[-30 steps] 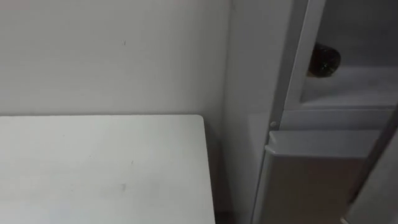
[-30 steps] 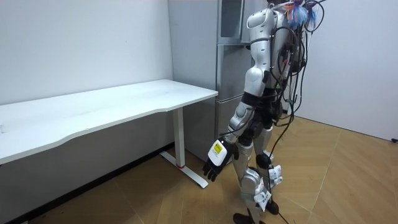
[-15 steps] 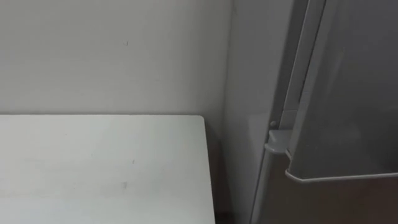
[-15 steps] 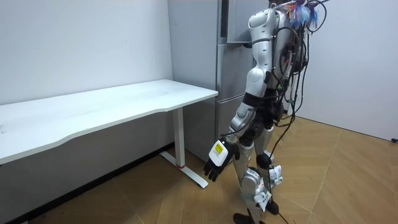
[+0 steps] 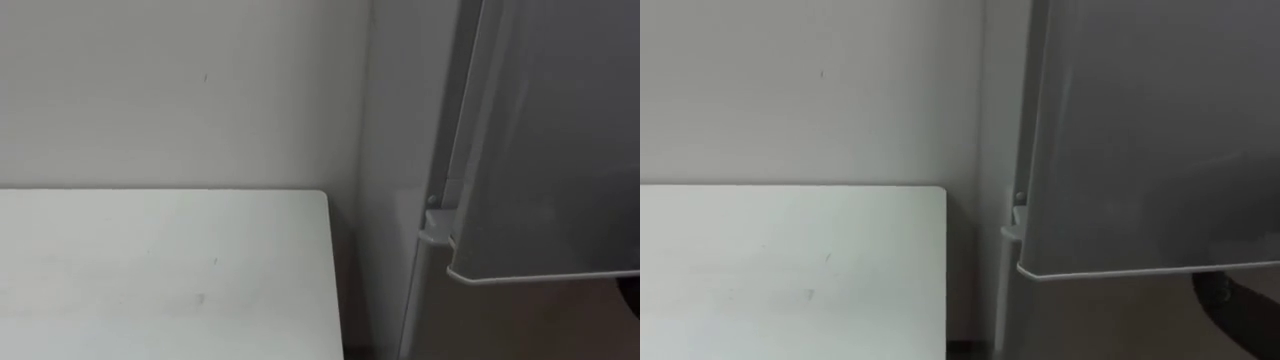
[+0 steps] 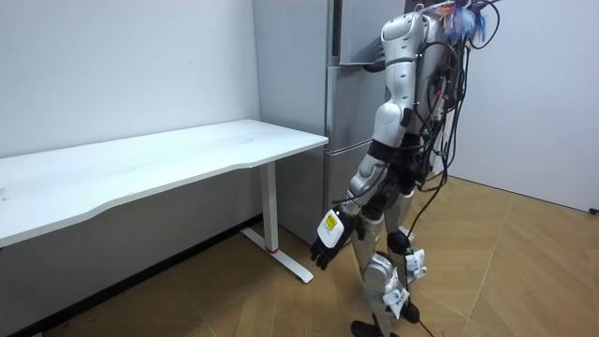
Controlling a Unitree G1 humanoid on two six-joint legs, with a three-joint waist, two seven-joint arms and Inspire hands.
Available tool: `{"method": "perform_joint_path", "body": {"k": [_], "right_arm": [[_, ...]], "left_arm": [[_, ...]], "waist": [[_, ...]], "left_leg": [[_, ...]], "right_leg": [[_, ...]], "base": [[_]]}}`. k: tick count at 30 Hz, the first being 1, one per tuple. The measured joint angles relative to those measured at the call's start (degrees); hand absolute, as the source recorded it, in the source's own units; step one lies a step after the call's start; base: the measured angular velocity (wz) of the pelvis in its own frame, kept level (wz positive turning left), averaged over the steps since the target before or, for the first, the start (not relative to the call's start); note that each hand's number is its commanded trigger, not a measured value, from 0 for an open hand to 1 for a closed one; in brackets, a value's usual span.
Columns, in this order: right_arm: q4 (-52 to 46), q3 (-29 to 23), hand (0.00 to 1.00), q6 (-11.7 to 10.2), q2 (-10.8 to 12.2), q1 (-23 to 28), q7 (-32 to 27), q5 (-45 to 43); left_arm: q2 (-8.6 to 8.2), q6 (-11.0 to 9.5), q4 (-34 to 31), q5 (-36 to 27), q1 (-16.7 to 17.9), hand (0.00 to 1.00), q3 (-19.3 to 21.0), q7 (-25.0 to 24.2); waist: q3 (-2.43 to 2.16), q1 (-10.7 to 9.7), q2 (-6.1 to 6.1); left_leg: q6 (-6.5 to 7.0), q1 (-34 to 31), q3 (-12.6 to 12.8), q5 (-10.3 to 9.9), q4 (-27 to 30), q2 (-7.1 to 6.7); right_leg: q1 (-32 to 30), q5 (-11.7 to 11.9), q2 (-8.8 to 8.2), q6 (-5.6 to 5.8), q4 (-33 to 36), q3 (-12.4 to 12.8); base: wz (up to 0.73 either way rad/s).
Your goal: Put the bottle in the upper fridge
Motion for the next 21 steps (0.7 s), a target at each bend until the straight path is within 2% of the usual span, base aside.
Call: {"method": "perform_joint_path", "body": {"k": [6,12,16,21], "right_arm": [[-0.01,1.28,0.00,0.01,0.62,-0.72,-0.64,0.05],[-0.01,1.65,0.00,0.14,1.18,-0.74,-1.13,-1.13],[-0.01,2.46,0.00,0.14,2.10,-1.18,-2.47,-2.00],[-0.01,3.29,0.00,0.40,2.11,-1.51,-3.31,-2.23]], "left_arm": [[0.16,0.16,0.11,-0.04,-0.67,0.00,-2.19,0.00],[0.15,0.17,0.01,0.35,-0.80,0.00,-2.70,-0.64],[0.15,0.57,0.01,1.30,-0.89,0.00,-3.29,-0.62],[0.18,0.69,-0.02,2.46,-1.18,0.00,-3.29,-0.60]], "waist": [[-0.05,1.00,-0.04],[-0.04,1.23,-0.02],[-0.11,1.94,0.13],[-0.14,2.82,0.23]], "left_leg": [[-0.39,-0.04,-0.03,0.24,-0.06,0.46],[-0.76,-0.60,-1.08,0.48,0.03,0.66],[-0.93,-0.58,-1.13,0.58,0.11,0.86],[-1.14,-0.69,-1.23,0.70,0.33,1.27]], "right_leg": [[0.17,0.59,0.51,-0.52,-0.61,-0.02],[0.32,0.77,0.74,-0.84,-1.57,-0.64],[0.12,0.88,0.87,-1.03,-1.58,-0.78],[0.07,1.16,0.88,-1.47,-1.58,-0.72]], "base": [[-0.05],[0.03],[0.00],[-0.04]]}}
